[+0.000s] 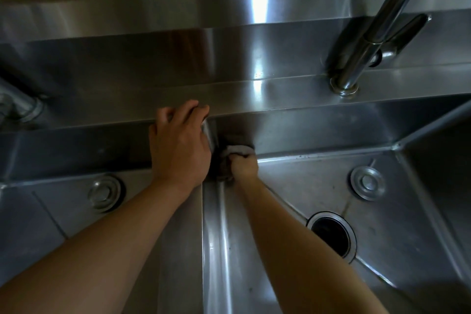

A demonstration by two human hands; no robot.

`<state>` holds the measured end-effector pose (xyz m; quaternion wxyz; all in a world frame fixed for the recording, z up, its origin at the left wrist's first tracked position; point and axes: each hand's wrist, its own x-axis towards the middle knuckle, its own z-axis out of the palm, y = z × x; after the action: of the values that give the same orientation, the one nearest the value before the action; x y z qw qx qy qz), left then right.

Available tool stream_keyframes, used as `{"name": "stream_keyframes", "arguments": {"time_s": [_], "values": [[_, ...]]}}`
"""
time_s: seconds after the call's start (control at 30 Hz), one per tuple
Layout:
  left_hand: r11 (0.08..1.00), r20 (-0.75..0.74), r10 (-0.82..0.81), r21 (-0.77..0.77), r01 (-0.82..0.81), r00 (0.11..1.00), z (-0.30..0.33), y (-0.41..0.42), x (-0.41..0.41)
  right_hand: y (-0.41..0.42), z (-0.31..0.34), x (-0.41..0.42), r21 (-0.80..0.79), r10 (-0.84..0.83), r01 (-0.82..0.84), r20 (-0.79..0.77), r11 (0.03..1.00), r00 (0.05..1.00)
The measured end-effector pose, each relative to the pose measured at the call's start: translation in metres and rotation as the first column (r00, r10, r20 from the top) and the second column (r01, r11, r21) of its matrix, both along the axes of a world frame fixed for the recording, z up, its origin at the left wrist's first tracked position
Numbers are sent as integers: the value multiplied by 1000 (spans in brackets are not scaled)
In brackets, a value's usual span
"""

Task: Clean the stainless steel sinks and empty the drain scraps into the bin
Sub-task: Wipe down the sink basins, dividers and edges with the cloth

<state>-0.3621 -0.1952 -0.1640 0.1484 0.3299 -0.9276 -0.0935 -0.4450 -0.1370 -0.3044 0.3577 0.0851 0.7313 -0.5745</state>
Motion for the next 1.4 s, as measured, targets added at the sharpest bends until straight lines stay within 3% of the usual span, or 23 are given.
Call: {"name": "stream_keyframes", "arguments": {"time_s": [0.1, 0.27, 0.37, 0.53, 0.67, 0.73, 0.93, 1.3, 1.4], "values": [[1000, -11, 4, 2, -4, 1000, 0, 1, 0, 25, 10, -23, 20, -171, 170, 63, 985, 983], [1000, -34, 10, -3, -10, 999, -1, -1, -1, 72, -20, -91, 117, -337, 348, -104, 930, 936], [1000, -46, -1, 10, 2, 999, -1, -3, 0, 73, -26, -101, 240, -392, 403, -94, 883, 915], [998, -67, -2, 59, 6, 998, -1, -2, 0, 54, -13, -52, 401, -16, 90, -183, 912, 983], [999, -72, 1, 48, 3, 997, -3, -4, 0, 26, -30, 0, 249, 257, -184, -305, 951, 917], [999, -70, 3, 37, 0, 998, -3, -5, 0, 10, -49, 19, 142, 323, -294, -275, 945, 906], [1000, -50, 3, 30, -2, 999, 0, -9, -2, 7, -8, 20, -121, 279, -278, -8, 953, 960], [998, 17, 31, 55, -32, 999, 1, -4, 0, 66, 50, 65, -172, 464, -451, 46, 876, 885], [995, -8, 16, 96, -15, 1000, 2, -2, 4, 76, 72, 69, -269, 471, -443, 48, 855, 881]]}}
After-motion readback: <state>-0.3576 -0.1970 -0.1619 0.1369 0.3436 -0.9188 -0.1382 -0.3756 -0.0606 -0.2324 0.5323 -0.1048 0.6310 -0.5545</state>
